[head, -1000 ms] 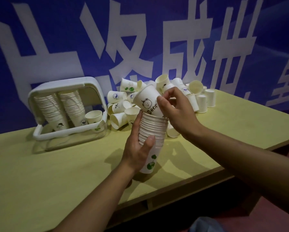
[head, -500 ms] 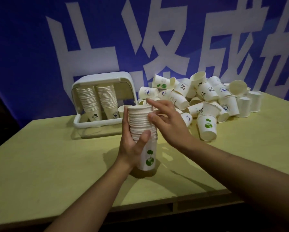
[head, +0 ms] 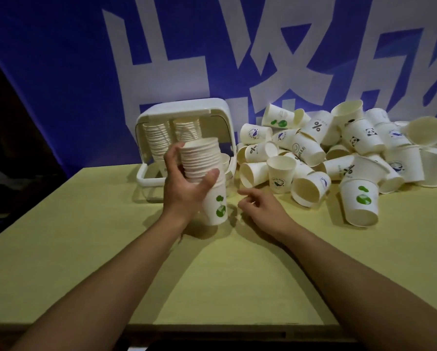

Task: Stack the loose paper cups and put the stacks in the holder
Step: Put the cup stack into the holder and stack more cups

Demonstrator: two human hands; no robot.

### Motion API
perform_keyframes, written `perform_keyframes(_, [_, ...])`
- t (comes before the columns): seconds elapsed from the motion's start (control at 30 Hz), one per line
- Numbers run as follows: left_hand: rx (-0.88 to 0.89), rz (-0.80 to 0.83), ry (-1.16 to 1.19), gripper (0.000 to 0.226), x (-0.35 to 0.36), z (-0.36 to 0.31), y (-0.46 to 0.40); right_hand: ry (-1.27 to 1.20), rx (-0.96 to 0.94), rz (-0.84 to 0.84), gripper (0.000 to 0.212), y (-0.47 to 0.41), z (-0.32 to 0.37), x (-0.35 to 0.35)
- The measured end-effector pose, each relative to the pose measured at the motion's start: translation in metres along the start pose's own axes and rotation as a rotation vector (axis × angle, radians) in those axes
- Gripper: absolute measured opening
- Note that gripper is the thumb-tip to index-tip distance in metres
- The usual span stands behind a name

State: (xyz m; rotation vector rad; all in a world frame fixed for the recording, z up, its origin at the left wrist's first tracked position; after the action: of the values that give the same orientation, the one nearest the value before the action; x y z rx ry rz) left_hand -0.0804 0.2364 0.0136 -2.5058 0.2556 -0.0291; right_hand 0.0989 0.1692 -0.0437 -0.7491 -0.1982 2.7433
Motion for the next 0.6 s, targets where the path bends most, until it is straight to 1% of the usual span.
perform_keyframes(0.03, [0.027, -0.035, -0.005, 0.072, 0.000, -0.002, -0.010, -0.031, 0.049, 0.001, 0.031, -0.003, -0.007, 0.000])
perform_keyframes(0.1, [0.094, -0.082, -0.045, 0.076, 0.003, -0.009, -0.030, -0.069, 0.067, -0.032, 0.024, -0.007, -0.012, -0.002])
perform_keyframes(0.2, [0.193, -0.126, -0.082, 0.085, 0.012, -0.011, -0.056, -0.053, 0.052, -0.014, 0.021, -0.012, -0.013, 0.000])
perform_keyframes(0.33, [0.267, -0.192, -0.061, 0.083, 0.023, -0.004, -0.086, -0.009, 0.050, 0.013, 0.019, -0.015, -0.018, 0.002])
perform_keyframes(0.43, [0.315, -0.215, -0.049, 0.085, 0.029, 0.005, -0.098, -0.024, 0.049, 0.016, 0.018, -0.018, -0.021, 0.002])
perform_keyframes(0.5, [0.305, -0.213, -0.065, 0.082, 0.032, 0.014, -0.099, -0.021, 0.046, 0.018, 0.018, -0.019, -0.022, 0.002])
perform_keyframes(0.6, [0.216, -0.175, -0.108, 0.088, 0.038, 0.027, -0.092, -0.026, 0.044, 0.024, 0.018, -0.020, -0.023, 0.003])
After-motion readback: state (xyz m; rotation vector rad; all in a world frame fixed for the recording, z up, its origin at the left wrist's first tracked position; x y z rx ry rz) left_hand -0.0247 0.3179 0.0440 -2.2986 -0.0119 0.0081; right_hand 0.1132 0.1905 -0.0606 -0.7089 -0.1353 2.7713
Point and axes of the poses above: each hand's wrist, its own y-axis away from the middle knuckle, its own x-axis out of the palm, z = x × y, the point moved 3 cm from there along -y, towards the middle knuckle, and after that the axes turned 13 degrees about y, right-handed, at the moved point
